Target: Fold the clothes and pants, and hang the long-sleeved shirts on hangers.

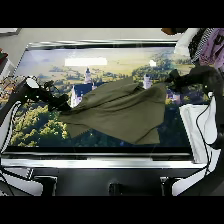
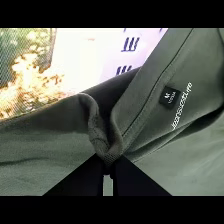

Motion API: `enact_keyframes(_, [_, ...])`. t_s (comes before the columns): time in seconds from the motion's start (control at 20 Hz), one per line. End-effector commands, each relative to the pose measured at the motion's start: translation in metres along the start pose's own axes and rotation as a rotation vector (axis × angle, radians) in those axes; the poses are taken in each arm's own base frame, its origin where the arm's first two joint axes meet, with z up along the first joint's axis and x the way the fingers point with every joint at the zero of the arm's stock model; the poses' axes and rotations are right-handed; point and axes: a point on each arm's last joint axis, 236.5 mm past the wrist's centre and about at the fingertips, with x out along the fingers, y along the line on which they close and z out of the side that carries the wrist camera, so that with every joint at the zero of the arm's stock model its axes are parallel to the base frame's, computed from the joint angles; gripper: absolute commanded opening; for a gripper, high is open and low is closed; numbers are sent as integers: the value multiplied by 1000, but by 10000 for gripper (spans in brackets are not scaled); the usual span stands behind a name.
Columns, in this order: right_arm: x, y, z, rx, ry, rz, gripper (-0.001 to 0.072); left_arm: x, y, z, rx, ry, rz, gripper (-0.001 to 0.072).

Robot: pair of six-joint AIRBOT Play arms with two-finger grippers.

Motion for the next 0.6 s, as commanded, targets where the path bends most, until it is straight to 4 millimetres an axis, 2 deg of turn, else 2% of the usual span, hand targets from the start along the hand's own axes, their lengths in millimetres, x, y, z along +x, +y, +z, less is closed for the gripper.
enact_keyframes(0.0, [-55,-12,-9,-121,77,-10,685,0,0,-1,-1,3,1,19])
enact_keyframes(0.05, [-79,-22,-16,-174,113,-33,684,0,0,-1,-1,3,1,19])
enact_keyframes(0.15, [-121,-59,-27,-243,173,-130,670,0,0,-1,-1,3,1,19])
enact_keyframes(0.2, [-137,-80,-31,-242,195,-176,671,0,0,-1,-1,3,1,19])
enact_keyframes(0.25, [-145,-92,-39,-201,214,-174,671,0,0,-1,-1,5,1,19])
enact_keyframes(0.35, [-143,-107,-74,-148,302,-126,673,1,0,-2,1,8,1,19])
enact_keyframes(0.55, [-107,-133,-183,-97,498,-87,671,1,-2,-3,5,10,2,19])
